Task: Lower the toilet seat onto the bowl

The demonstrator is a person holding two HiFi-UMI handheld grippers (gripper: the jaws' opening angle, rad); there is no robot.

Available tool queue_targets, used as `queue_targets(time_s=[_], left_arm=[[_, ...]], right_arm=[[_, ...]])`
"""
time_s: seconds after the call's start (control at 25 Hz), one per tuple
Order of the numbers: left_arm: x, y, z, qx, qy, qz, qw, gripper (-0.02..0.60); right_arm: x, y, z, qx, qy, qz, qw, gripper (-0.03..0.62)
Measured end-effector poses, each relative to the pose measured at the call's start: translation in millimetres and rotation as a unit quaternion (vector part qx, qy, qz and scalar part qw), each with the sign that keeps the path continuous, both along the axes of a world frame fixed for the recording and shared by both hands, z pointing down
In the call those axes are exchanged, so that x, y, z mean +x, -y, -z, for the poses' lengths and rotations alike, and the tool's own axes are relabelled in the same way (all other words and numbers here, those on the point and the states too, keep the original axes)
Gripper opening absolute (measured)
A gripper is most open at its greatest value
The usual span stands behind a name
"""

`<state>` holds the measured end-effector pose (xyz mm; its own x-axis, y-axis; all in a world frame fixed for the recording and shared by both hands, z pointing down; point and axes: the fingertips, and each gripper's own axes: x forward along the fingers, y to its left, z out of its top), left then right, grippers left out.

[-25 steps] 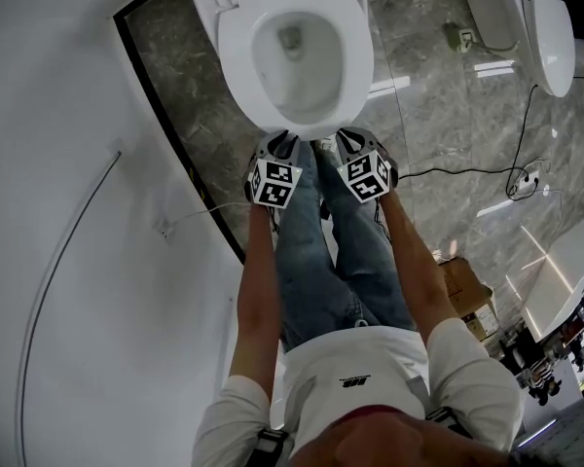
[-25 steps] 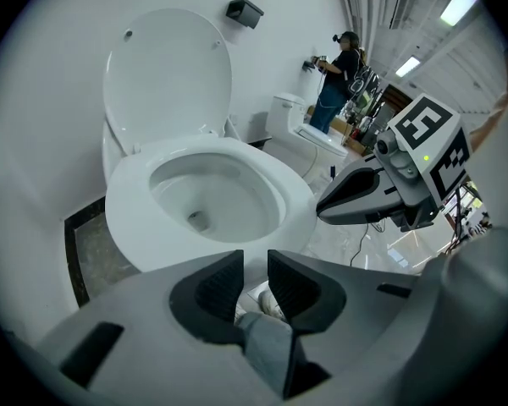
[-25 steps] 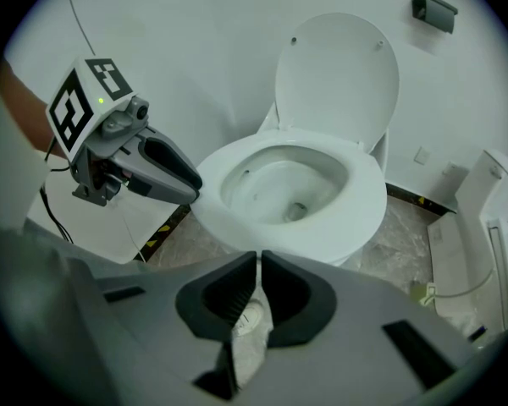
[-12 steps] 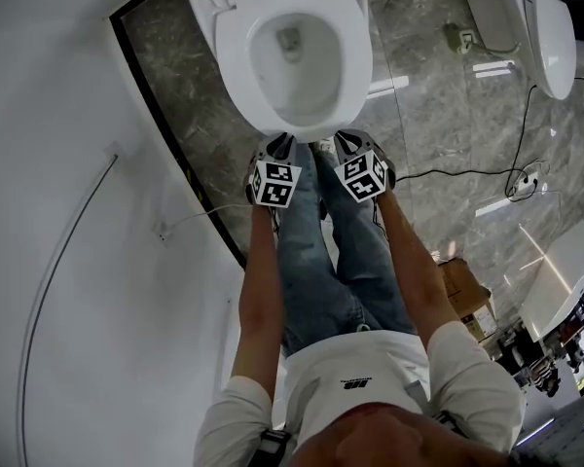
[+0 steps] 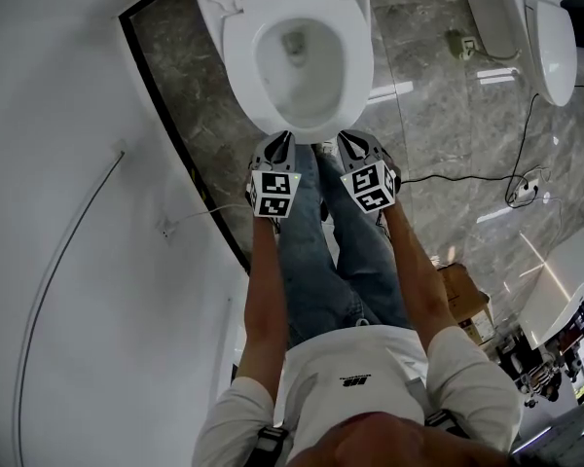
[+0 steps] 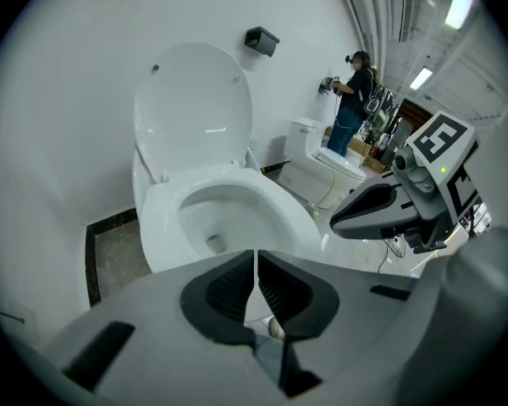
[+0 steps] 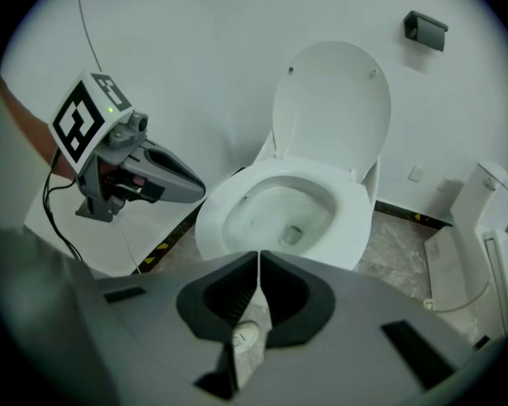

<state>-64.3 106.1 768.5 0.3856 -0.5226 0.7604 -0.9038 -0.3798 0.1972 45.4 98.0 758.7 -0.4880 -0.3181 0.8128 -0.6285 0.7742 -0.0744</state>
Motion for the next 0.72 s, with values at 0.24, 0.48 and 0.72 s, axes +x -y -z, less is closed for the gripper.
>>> queue_targets(time_s=[0.24,0.48,0.72], left_arm=[[-7,27,47,0.058,0.015,0.003,0.9982,0.032],[-8,49,91,0.113,0.014,0.005,0.9935,0.032],[-9,55,114,0.135,0.014,0.005,0.9907,0.032]], right_arm=[[-6,36,50,0.056,0.035,-0.008,0.998,0.034],[-13,60,91,0.093,0.070,-0.011,0.993,0.030],[-20,59,108,0.106,0.096,-0.017,0.990,0.029]])
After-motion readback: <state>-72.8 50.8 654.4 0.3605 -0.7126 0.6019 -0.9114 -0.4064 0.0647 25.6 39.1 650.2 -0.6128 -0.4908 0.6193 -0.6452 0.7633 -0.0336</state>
